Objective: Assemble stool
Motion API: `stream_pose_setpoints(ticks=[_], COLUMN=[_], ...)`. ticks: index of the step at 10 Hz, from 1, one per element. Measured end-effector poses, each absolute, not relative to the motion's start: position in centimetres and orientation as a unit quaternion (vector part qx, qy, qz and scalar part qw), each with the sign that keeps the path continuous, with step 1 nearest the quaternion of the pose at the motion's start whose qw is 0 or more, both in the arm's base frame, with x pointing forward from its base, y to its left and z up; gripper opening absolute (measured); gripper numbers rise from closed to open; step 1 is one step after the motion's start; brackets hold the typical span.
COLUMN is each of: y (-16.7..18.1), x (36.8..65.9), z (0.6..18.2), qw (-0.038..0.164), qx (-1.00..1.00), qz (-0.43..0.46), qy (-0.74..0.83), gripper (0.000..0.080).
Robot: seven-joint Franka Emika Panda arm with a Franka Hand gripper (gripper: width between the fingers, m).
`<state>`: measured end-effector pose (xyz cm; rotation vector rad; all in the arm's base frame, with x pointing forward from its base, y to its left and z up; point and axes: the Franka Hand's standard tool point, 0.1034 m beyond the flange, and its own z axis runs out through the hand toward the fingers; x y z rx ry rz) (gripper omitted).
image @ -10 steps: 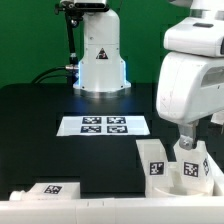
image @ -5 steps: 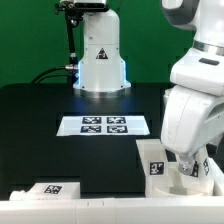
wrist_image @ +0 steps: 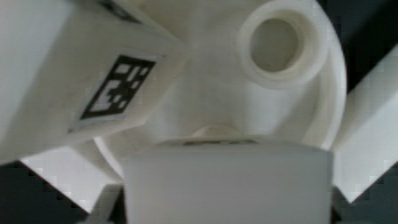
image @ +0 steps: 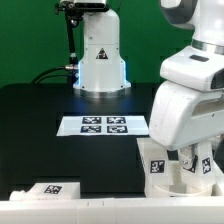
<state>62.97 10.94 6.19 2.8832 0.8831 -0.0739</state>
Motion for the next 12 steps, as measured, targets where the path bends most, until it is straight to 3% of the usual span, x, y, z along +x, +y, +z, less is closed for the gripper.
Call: stream_pose_setpoints(ticks=[3,5,10,12], y=[11.6,12.0,11.4,11.9], x=[62.7,62.8,63.0,63.8], z=[6.2,6.5,6.6,7.2], qw=[0.060,0.021,0.019,-0.012], qx=[0.998,0.979,0.928,0.810], qz=[-0.012,-0.023,-0.022,-0.015], qy=[0.013,-0.199,-0.372,-0.587], gripper=[0.0332,0.0333,0.0333,0.0333])
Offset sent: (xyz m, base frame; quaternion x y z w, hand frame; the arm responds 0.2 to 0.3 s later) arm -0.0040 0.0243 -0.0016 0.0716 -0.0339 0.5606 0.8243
